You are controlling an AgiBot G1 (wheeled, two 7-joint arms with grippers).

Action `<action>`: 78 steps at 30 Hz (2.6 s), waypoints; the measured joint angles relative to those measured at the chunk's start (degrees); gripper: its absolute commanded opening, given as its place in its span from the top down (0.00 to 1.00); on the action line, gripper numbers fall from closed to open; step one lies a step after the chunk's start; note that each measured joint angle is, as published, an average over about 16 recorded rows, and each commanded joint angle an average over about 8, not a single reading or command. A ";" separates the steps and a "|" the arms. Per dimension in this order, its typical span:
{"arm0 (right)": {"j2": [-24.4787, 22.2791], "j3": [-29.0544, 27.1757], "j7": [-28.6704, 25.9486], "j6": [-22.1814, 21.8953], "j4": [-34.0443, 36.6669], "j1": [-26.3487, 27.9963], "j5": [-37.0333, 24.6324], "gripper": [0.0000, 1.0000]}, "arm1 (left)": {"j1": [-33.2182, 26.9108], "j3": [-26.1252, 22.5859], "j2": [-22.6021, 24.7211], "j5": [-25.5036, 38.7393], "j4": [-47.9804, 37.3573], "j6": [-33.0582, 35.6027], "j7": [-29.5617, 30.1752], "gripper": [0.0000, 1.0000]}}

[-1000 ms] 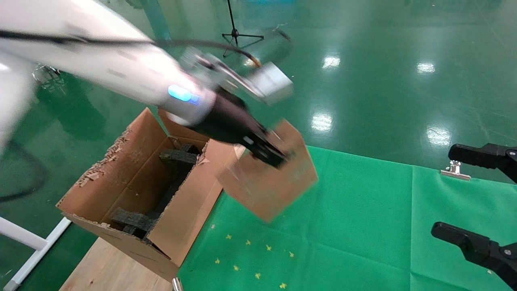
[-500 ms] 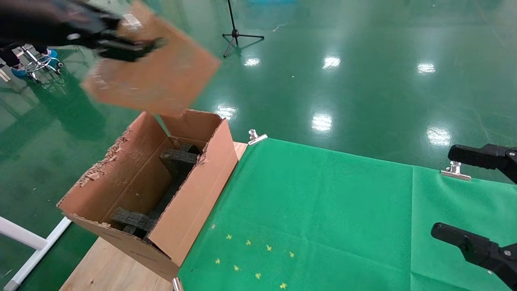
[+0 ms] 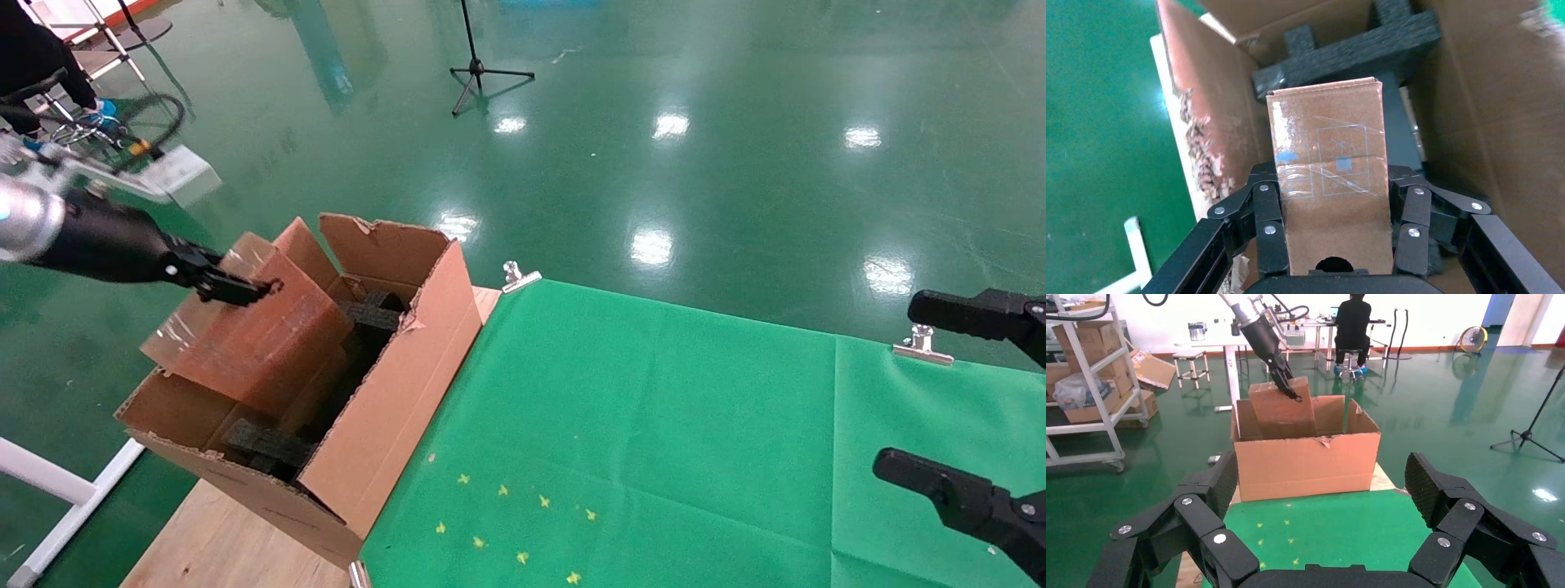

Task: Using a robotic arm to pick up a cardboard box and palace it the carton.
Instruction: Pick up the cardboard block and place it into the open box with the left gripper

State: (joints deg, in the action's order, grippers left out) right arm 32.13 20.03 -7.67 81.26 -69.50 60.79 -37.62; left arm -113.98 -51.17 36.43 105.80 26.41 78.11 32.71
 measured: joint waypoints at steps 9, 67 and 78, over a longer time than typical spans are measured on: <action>0.00 0.00 0.00 0.00 0.00 0.00 0.00 0.00 | 1.64 -0.54 3.96 1.17 -13.89 -8.24 -6.16 1.00; -0.01 0.00 0.00 -0.01 0.01 -0.01 0.01 0.00 | 17.73 0.88 13.20 -0.56 -26.95 -32.24 -8.13 0.00; -0.01 0.00 0.00 -0.01 0.01 -0.01 0.01 0.00 | 13.88 2.75 10.79 -3.43 -22.38 -28.55 -9.71 0.00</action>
State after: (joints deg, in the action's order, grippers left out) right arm 32.12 20.03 -7.67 81.25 -69.48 60.79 -37.61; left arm -100.10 -48.43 47.22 102.37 4.03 49.56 23.00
